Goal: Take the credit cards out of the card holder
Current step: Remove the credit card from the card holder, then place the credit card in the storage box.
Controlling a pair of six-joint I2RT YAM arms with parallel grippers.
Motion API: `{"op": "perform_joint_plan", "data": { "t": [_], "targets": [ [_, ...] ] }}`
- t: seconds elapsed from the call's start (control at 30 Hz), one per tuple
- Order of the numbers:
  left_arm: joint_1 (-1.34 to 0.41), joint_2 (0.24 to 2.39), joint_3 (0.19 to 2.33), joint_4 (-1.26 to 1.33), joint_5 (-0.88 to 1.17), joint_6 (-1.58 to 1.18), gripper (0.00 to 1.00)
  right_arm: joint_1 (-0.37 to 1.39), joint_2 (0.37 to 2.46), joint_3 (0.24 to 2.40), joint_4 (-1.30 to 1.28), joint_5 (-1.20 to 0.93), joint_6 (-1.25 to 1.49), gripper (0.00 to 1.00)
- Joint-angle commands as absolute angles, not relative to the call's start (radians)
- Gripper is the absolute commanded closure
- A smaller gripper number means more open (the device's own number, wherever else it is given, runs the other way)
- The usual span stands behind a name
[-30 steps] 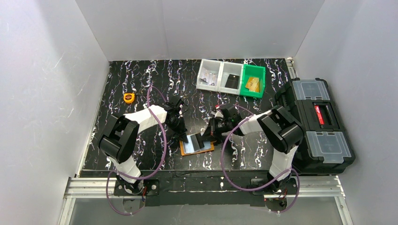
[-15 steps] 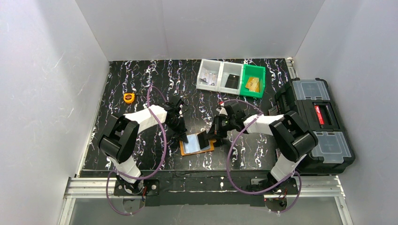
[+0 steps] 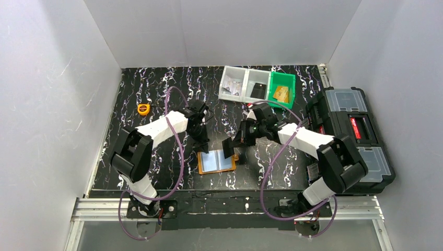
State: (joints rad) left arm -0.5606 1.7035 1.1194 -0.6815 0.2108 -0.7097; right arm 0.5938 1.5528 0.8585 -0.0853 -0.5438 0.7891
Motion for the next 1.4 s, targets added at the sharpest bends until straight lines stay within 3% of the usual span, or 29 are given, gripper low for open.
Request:
{"op": "perform_joint_plan", "data": {
  "t": [0.0, 0.13, 0.23, 0.37, 0.7, 1.37],
  "targets": [
    [-0.571, 1.599, 1.229, -0.753, 0.192, -0.690, 0.88, 0.576, 1.475, 0.931, -0.189, -0.523, 0.761, 0.99],
    [-0.570, 1.539, 1.265, -0.789, 0.181, -0.679, 0.57, 0.553, 1.419, 0.947, -0.229, -0.520, 0.757, 0.99],
    [-0.571, 1.496, 1.277, -0.811, 0.166, -0.673, 0.27, 0.530, 1.381, 0.969, -0.267, -0.510, 0.757, 0.99],
    [-0.571, 1.439, 1.281, -0.825, 0.160, -0.664, 0.02, 0.491, 1.352, 1.028, -0.316, -0.467, 0.743, 0.99],
    [-0.571, 1.369, 1.285, -0.857, 0.165, -0.633, 0.02, 0.292, 1.483, 1.297, -0.443, -0.364, 0.647, 0.99],
    [-0.571, 1.303, 1.312, -0.913, 0.165, -0.625, 0.02, 0.155, 2.261, 2.215, -0.643, -0.256, 0.563, 0.99]
  ]
}}
